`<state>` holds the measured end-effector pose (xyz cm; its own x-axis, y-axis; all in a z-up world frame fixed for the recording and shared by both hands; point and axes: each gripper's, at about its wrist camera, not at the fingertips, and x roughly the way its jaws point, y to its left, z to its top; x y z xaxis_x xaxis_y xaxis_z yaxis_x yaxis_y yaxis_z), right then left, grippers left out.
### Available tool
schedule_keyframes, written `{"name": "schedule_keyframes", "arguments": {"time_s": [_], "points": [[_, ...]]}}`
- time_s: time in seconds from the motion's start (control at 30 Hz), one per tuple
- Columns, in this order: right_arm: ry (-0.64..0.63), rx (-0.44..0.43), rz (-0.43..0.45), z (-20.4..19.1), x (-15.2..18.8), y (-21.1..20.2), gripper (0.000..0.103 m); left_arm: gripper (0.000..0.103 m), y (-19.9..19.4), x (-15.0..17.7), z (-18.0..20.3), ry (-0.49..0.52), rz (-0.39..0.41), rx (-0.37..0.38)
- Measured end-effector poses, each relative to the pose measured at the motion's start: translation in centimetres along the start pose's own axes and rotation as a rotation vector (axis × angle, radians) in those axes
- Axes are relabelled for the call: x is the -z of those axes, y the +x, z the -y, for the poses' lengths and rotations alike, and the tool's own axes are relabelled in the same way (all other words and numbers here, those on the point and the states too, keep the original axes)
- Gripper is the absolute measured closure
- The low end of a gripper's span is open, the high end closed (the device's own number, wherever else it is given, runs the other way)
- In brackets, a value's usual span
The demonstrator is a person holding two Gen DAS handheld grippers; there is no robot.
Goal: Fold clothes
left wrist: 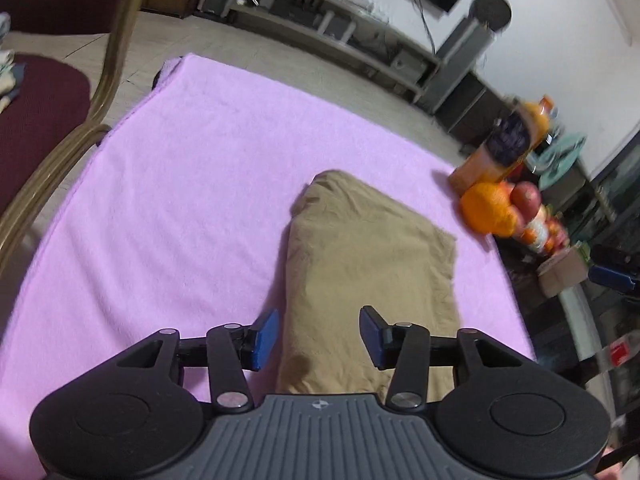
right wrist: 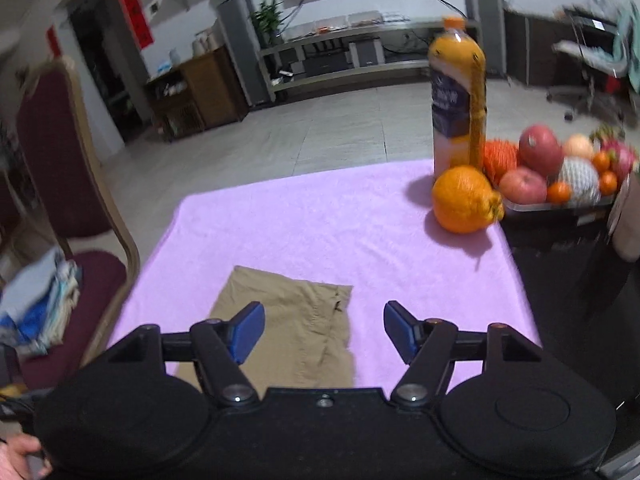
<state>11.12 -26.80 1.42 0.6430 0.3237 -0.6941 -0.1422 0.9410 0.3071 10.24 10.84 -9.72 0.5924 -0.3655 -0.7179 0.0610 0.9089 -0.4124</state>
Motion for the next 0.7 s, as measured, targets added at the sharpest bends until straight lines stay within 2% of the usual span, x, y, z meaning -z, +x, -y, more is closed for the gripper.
{"name": "schedule_keyframes", "arguments": {"time_s": [0.07,0.17,0.3,0.43,0.47,0.53,0.6,0.63,0.7], "points": [[0.128,-0.070,-0.042,1.6,1.5,2.6,0.038,0.057,1.3,0.3,-0.3,-0.002,-0.032,-0.016],[0.284,-0.123,-0.160,3.5,4.6,7.7,0.040,0.057,2.7,1.4,-1.1,-0.026,-0.070,-0.015],[0.353,-0.111,-0.226,4.6,6.6,10.4,0.048,0.059,3.6,1.6,-0.7,-0.008,-0.073,0.003],[0.422,-0.099,-0.292,5.6,8.6,13.2,0.048,0.059,5.1,2.1,0.6,0.049,-0.087,-0.024],[0.440,-0.100,-0.307,5.9,9.0,13.9,0.051,0.058,5.3,2.3,1.1,0.072,-0.085,-0.035],[0.470,-0.140,-0.308,5.9,9.4,14.2,0.054,0.058,5.5,2.7,1.9,0.127,-0.073,-0.064],[0.491,-0.171,-0.306,5.8,9.6,14.3,0.061,0.058,5.6,2.9,2.1,0.143,-0.066,-0.070],[0.474,-0.153,-0.296,5.5,9.7,14.2,0.065,0.058,5.6,2.9,2.0,0.137,-0.066,-0.064],[0.400,-0.106,-0.278,4.4,9.7,14.0,0.086,0.058,5.5,2.8,1.8,0.121,-0.068,-0.046]]}}
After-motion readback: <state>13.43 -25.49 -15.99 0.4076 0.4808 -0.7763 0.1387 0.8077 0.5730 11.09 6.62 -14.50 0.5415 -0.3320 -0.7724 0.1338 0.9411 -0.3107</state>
